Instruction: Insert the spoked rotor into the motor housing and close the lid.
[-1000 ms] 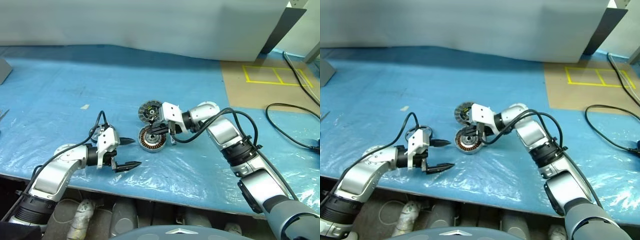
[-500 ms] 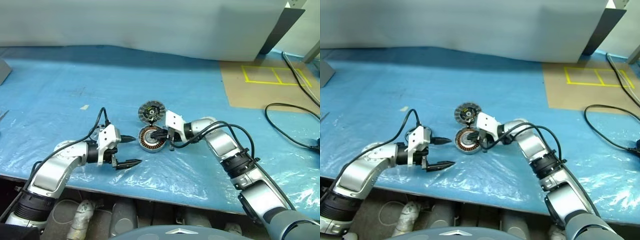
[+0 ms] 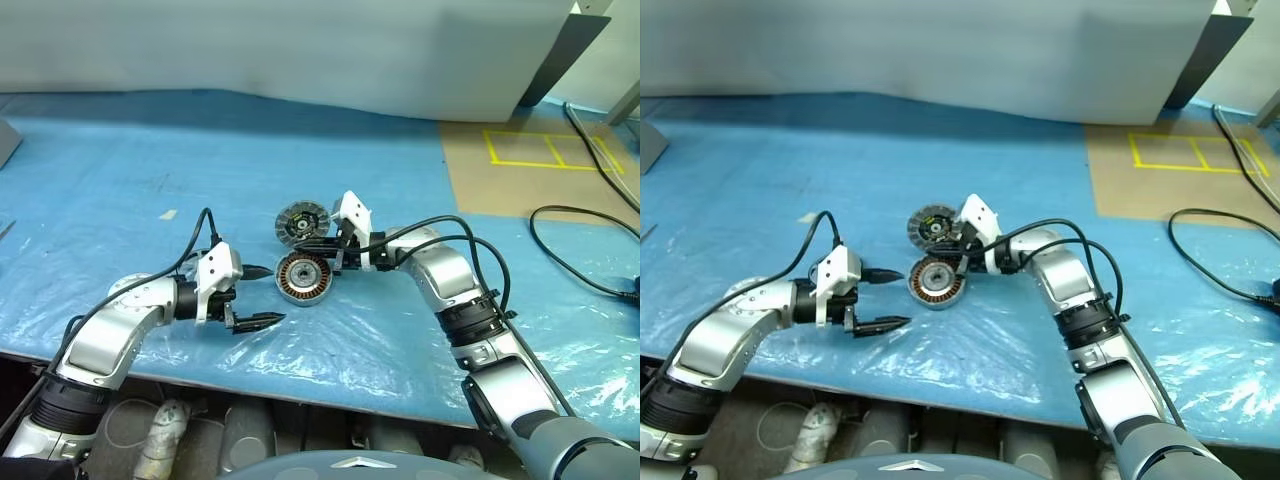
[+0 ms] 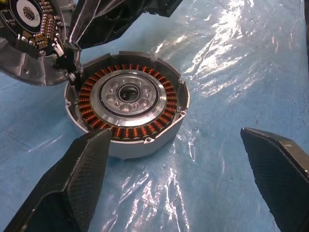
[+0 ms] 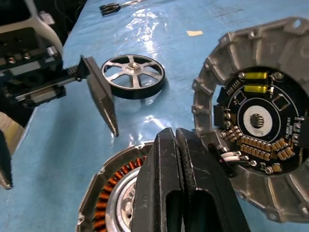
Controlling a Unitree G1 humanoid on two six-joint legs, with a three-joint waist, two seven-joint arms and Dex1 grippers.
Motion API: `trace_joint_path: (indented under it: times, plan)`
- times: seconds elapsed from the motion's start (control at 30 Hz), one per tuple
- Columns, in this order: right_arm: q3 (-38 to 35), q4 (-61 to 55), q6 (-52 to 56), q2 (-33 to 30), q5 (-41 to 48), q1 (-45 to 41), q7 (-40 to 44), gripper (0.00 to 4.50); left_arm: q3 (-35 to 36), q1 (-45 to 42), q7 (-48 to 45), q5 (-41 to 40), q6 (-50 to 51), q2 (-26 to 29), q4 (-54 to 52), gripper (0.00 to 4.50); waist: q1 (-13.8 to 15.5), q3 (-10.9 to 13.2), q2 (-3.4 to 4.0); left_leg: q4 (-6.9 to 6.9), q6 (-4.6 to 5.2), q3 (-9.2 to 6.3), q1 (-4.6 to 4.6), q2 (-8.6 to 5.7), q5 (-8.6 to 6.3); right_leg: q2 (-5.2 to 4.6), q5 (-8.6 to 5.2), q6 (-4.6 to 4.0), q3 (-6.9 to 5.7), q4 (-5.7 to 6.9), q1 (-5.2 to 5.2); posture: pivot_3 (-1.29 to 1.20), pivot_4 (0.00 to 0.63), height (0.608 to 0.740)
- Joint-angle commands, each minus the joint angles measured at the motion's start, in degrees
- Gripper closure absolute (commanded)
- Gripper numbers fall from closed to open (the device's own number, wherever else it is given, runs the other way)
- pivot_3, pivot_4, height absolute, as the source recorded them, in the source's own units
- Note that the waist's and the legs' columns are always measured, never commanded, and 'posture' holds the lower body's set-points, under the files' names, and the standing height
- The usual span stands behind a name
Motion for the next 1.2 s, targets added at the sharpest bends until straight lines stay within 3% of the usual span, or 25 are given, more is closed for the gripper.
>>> trace_joint_path:
  times: [0.03, 0.3, 0.5, 0.63, 0.9, 1.2]
  plan:
    - [7.06, 1.55, -7.13, -3.03, -7.63, 2.76, -0.85, 4.47, 1.12, 0.55, -0.78, -0.68, -1.65, 0.40, -0.26, 0.00, 0.12, 0.00, 0.00, 0.00, 0.00, -0.01, -0.02, 0.00, 0.00, -0.01, 0.00, 0.00, -0.04, -0.01, 0.01, 0.00, 0.150, 0.740]
    - [6.75, 2.55, -8.95, -3.41, -7.27, 3.68, -0.62, 4.47, 2.18, 1.02, -1.46, -0.52, -2.77, 1.26, 1.56, 0.00, -0.12, -0.02, -0.03, -0.03, -0.01, -0.01, 0.27, 0.00, -0.01, 0.00, 0.00, 0.01, 0.04, 0.02, 0.19, 0.00, 0.150, 0.740]
    - [-0.69, -2.11, -0.60, 0.14, 2.92, 0.66, 0.98, 4.47, 1.78, 0.97, -1.37, -0.55, -2.93, 1.05, 1.47, 0.00, -0.04, -0.01, -0.02, -0.02, 0.00, 0.00, 0.15, -0.01, -0.01, 0.00, 0.00, 0.00, 0.06, 0.02, 0.08, 0.00, 0.150, 0.740]
    - [2.98, -6.32, 0.70, -2.43, 2.54, 2.69, 4.52, 4.47, 1.56, 1.26, -1.55, -0.62, -2.88, 1.07, 1.23, 0.00, 0.04, -0.01, -0.02, -0.02, 0.00, -0.01, 0.00, 0.00, 0.00, 0.00, 0.00, 0.00, -0.01, -0.02, 0.00, 0.00, 0.150, 0.740]
    - [10.84, 2.67, -8.84, -6.08, -8.78, 4.78, 1.40, 4.47, 1.46, 0.81, -1.82, -0.38, -3.13, 1.05, 2.13, 0.00, -0.04, -0.03, -0.02, -0.02, -0.01, 0.00, 0.31, 0.00, -0.01, -0.01, -0.01, 0.01, 0.04, 0.01, 0.26, 0.00, 0.150, 0.740]
    - [-0.83, -4.13, 4.50, -2.01, 7.35, 0.68, 3.77, 4.47, 1.76, 0.94, -2.20, -0.70, -3.29, 0.98, 2.63, 0.00, 0.01, -0.02, -0.02, -0.04, 0.01, 0.01, 0.45, -0.02, -0.02, -0.02, -0.01, 0.01, 0.09, -0.01, 0.40, 0.00, 0.150, 0.740]
